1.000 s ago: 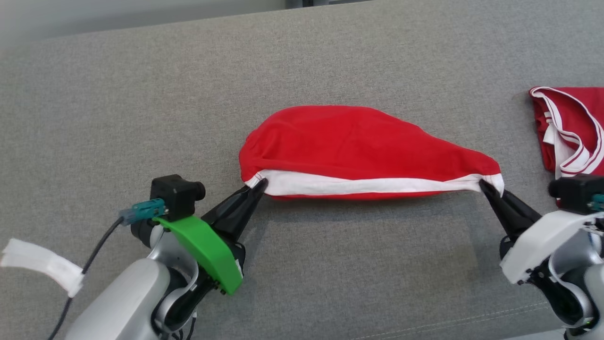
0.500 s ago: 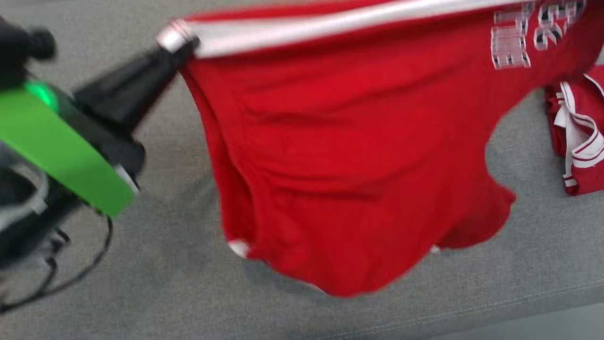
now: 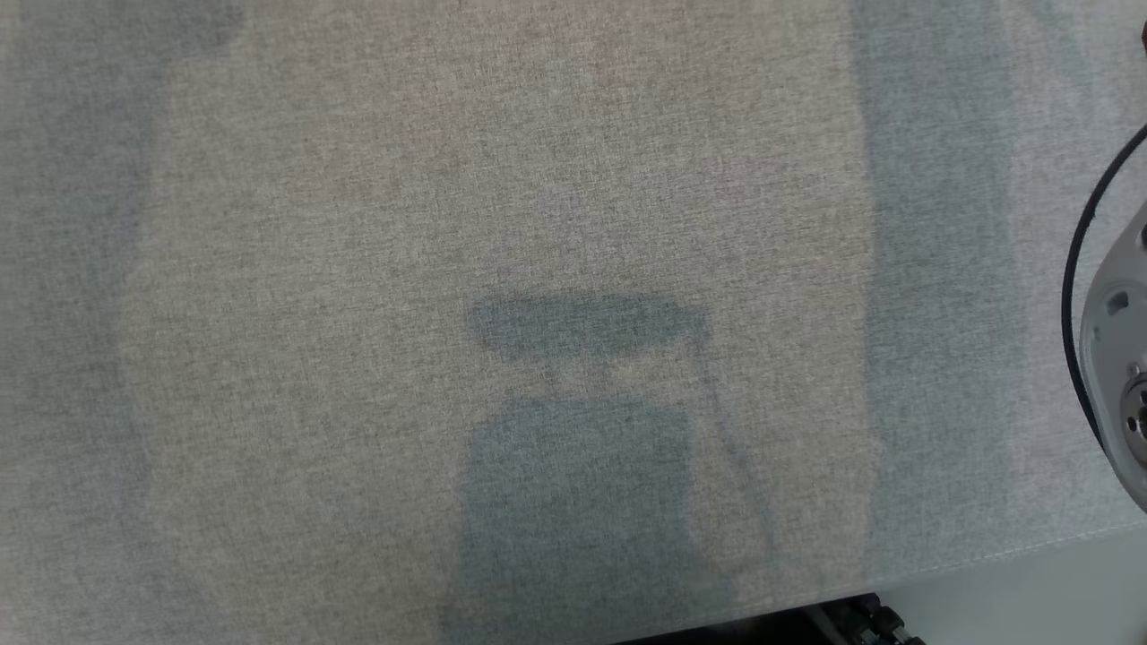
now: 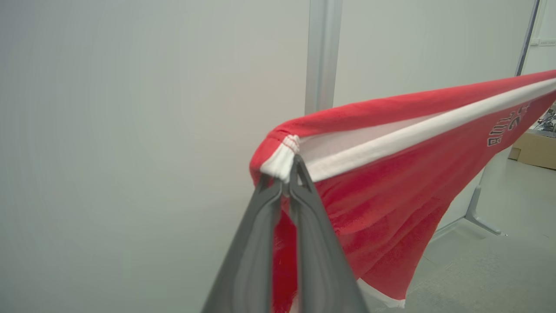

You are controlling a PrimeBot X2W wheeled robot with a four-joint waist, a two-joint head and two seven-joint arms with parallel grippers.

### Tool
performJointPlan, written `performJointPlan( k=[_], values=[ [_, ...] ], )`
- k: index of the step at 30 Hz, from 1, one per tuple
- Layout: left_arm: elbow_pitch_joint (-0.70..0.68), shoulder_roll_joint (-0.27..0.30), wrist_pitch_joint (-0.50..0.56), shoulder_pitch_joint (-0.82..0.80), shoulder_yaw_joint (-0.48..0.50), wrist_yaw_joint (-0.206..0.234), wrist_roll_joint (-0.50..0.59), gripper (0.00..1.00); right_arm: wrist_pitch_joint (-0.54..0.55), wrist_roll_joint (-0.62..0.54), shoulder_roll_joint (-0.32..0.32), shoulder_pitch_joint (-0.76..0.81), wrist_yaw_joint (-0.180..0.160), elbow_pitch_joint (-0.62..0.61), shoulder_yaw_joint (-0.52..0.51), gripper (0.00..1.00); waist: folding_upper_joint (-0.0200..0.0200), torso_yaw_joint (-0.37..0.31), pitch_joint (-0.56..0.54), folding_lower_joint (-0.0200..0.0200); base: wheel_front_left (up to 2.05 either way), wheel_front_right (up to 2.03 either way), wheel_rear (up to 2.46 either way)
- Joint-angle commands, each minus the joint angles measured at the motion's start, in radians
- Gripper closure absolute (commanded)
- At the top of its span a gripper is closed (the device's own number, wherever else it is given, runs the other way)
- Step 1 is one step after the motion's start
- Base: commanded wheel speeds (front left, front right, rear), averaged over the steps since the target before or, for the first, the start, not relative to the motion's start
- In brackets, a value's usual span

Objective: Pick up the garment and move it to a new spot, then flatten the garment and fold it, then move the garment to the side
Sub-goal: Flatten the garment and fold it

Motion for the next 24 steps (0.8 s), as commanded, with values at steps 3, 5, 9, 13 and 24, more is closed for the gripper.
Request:
performJointPlan(
  k=[3, 5, 9, 13, 24],
  values=[
    [0.167, -0.023, -0.191, -0.041, -0.004, -0.048, 0.070, 1.00, -0.078, -0.006, -0.002, -0.048, -0.002, 0.091, 0.009, 1.00, 0.0000, 0.027, 0.085, -0.0003, 0.00, 0.00, 0.00],
    [0.226, -0.035, -0.253, -0.030, -0.013, -0.070, 0.077, 1.00, -0.070, 0.001, -0.024, -0.022, -0.002, 0.121, 0.035, 1.00, 0.0000, 0.031, 0.100, -0.0003, 0.00, 0.00, 0.00],
    [0.329, -0.043, -0.345, 0.047, -0.043, -0.103, 0.065, 1.00, -0.062, 0.033, -0.074, 0.071, -0.002, 0.159, 0.095, 1.00, 0.0000, 0.039, 0.134, -0.0003, 0.00, 0.00, 0.00],
    [0.386, -0.052, -0.392, 0.169, -0.090, -0.119, 0.020, 1.00, -0.075, 0.098, -0.138, 0.210, -0.002, 0.146, 0.152, 1.00, 0.0000, 0.045, 0.135, -0.0003, 0.00, 0.00, 0.00],
    [0.207, -0.008, -0.429, 0.613, -0.225, -0.122, -0.136, 1.00, -0.052, 0.357, -0.315, 0.737, -0.002, -0.130, 0.303, 1.00, 0.0000, 0.038, -0.025, -0.0003, 0.00, 0.00, 0.00]
  ],
)
